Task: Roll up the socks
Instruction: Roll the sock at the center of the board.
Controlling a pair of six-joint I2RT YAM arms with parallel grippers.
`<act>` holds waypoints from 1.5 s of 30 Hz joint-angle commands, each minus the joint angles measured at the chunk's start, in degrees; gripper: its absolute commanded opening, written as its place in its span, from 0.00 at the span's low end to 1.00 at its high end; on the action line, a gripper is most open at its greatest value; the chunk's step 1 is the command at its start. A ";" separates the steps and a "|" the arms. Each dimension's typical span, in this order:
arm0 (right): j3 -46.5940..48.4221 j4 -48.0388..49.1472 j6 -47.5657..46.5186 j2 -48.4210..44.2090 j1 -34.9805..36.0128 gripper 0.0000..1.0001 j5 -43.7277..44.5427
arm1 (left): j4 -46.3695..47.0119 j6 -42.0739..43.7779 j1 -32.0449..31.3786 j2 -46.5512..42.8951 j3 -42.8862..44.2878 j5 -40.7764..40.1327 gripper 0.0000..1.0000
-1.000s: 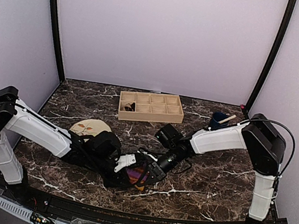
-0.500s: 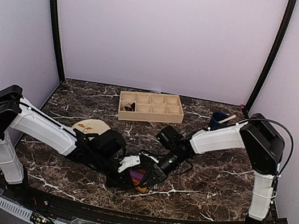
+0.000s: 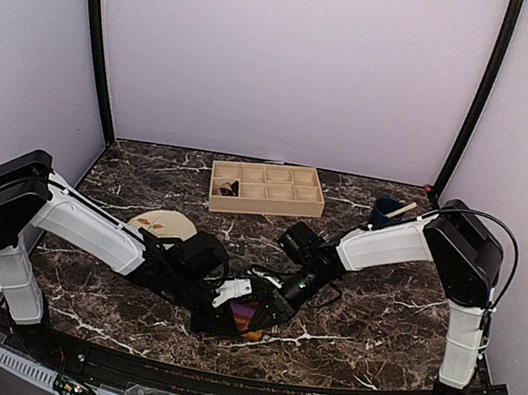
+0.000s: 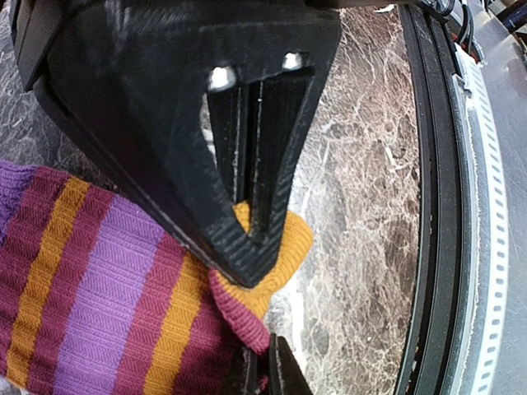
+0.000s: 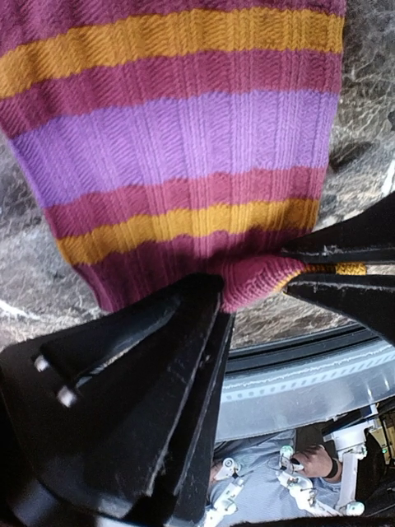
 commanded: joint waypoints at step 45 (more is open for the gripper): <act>0.94 7.93 3.39 0.13 -2.85 0.32 21.19 | 2.29 -22.30 11.68 2.70 -5.30 8.44 0.00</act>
